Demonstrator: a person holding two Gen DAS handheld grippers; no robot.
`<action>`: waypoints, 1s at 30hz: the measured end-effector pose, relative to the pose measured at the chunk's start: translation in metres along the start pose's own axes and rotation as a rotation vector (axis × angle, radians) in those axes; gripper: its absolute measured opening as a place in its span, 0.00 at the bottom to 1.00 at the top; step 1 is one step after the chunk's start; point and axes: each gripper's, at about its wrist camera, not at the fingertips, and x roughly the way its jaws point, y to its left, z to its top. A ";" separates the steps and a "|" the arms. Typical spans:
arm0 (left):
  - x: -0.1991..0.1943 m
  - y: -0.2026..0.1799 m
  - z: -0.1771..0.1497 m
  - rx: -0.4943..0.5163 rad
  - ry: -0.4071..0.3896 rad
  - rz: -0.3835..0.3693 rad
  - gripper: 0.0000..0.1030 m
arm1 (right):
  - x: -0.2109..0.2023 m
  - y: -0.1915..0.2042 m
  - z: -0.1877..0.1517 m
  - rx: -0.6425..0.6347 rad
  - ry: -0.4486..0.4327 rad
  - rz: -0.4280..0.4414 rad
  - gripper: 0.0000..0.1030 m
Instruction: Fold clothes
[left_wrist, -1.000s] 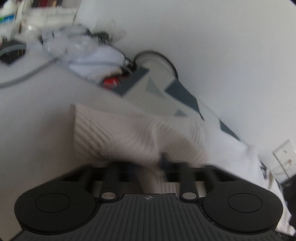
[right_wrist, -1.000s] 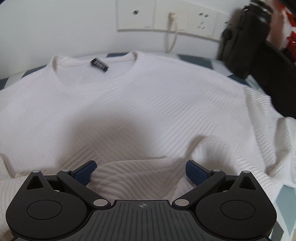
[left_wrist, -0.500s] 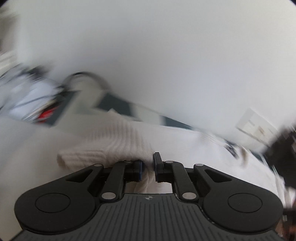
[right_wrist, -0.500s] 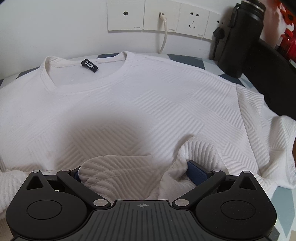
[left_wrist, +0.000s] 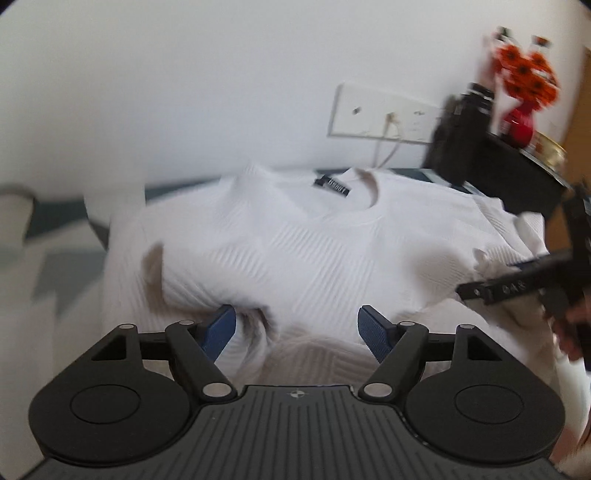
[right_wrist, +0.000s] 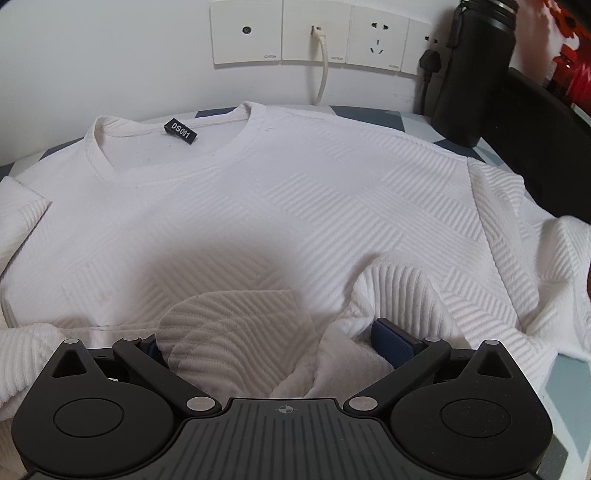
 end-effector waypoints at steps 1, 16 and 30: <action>-0.002 0.008 0.000 -0.034 0.002 0.016 0.73 | 0.000 0.000 -0.001 0.004 -0.003 0.000 0.99; 0.044 0.023 0.051 -0.281 -0.073 -0.100 0.07 | -0.011 -0.002 -0.019 -0.019 -0.019 0.004 0.99; -0.012 -0.001 0.027 -0.110 -0.078 -0.120 0.71 | -0.011 -0.004 -0.017 -0.013 -0.007 0.012 0.99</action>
